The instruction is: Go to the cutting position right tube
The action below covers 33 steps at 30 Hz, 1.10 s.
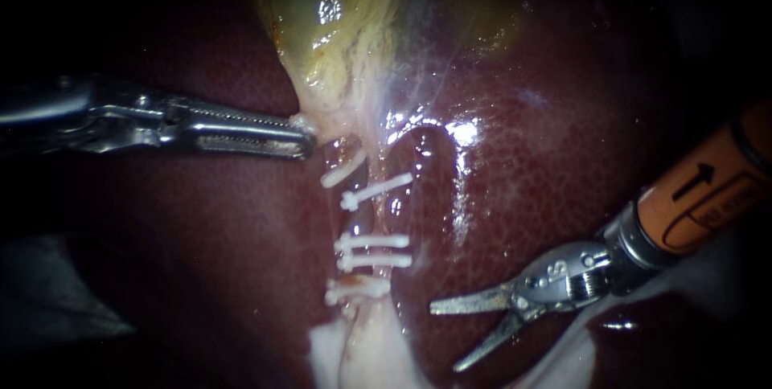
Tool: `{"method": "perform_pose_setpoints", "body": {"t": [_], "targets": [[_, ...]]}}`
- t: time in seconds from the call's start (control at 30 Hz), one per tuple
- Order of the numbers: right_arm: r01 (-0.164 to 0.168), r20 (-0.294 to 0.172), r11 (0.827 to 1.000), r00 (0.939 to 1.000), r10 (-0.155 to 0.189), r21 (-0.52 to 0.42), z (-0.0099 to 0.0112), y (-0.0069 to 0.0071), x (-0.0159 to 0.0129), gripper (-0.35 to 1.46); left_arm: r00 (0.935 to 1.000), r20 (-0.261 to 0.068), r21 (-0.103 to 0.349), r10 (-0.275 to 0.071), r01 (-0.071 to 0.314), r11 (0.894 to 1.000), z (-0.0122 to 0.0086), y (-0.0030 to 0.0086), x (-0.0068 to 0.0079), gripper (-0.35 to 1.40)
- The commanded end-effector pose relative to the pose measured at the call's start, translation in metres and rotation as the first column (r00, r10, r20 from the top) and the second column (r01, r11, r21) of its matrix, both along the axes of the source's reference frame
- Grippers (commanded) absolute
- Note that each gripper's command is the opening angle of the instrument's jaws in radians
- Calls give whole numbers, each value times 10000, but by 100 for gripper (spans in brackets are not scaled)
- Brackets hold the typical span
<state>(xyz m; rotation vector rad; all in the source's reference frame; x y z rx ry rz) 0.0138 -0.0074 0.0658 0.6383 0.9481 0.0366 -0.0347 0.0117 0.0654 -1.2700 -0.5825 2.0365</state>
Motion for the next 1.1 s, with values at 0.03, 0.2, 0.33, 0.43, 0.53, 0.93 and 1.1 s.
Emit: {"method": "perform_pose_setpoints", "body": {"t": [0.03,0.2,0.33,0.43,0.53,0.93,1.1], "targets": [[-5,-1,10000,10000,5,-1,-1,0,0,143,10000,24,14,18,-18,10000,-4,0,2,-35],[-4,-2,10000,10000,4,2,-2,0,0,143,10000,56,126,27,-27,9999,-32,10,27,-35],[1,26,10000,10000,-1,7,-3,1,0,143,9994,151,178,-325,322,9993,-60,22,49,-35],[-82,-32,10000,10000,82,33,-5,4,2,143,9990,227,95,-384,382,9992,-70,26,55,-35],[-187,-229,9997,9996,191,174,-8,10,3,143,9989,242,88,-413,411,9991,-72,25,54,-35],[-1581,727,9537,9869,1441,2558,-1,51,34,143,9989,208,-24,-414,415,9991,-85,13,44,-35],[-1674,971,9388,9847,1445,3009,17,65,47,143,9990,218,-19,-403,403,9992,-87,11,42,-35]]}}
